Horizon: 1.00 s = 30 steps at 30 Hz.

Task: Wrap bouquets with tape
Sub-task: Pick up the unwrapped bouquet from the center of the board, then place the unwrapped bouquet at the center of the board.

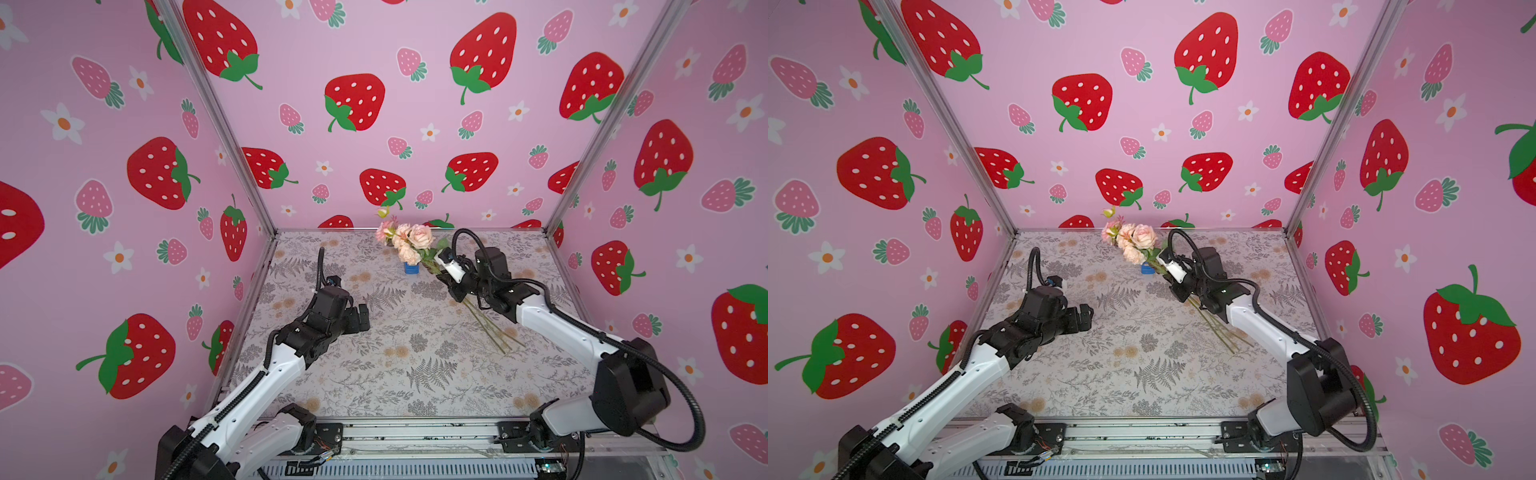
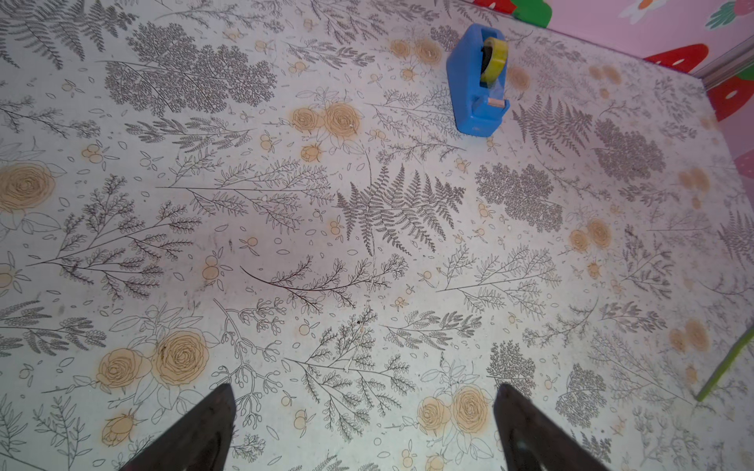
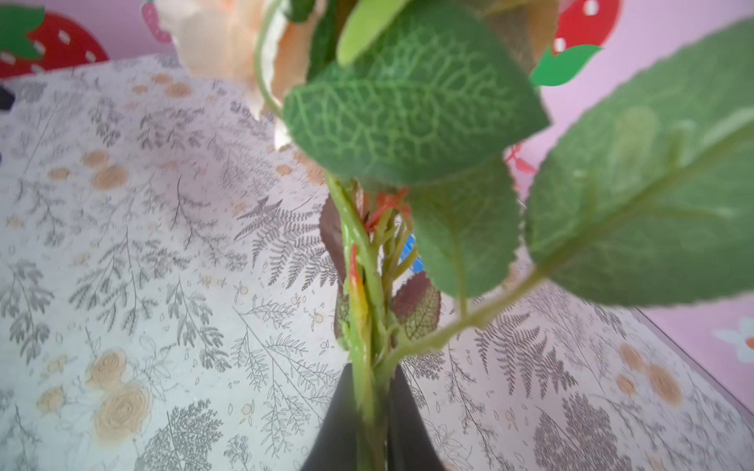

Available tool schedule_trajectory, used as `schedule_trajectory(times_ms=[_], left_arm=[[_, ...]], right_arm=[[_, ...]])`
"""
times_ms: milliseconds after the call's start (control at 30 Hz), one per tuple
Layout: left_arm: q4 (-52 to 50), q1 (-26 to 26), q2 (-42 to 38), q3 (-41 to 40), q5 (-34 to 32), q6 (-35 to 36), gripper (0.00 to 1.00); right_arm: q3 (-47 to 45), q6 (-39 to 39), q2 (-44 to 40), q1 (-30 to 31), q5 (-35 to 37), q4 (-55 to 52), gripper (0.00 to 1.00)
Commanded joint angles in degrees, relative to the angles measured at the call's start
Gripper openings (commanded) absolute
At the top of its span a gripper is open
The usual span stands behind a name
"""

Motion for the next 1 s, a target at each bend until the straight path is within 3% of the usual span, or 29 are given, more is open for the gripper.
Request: schedule_trajectory(times_ms=[0, 400, 533, 800, 967], left_arm=[[1.88, -0.17, 0.98, -0.21, -2.95, -0.17, 1.00], [-0.12, -0.17, 4.10, 0.13, -3.40, -2.87, 1.00], [-0.76, -0.18, 3.78, 0.02, -0.17, -1.51, 1.00], [-3.04, -0.17, 1.07, -1.21, -6.33, -1.68, 0.99], [-1.55, -0.19, -0.61, -2.72, -6.20, -3.13, 1.00]], right_arm=[[6.08, -17.71, 5.96, 1.70, -4.39, -5.38, 0.00], [27.19, -35.53, 30.06, 3.69, -6.11, -15.06, 0.00], [32.03, -36.31, 35.29, 4.00, -7.09, -14.97, 0.00], [38.51, -35.99, 43.52, 5.35, -6.99, -14.51, 0.00], [39.48, -33.51, 46.62, 6.32, -5.20, -12.04, 0.00]])
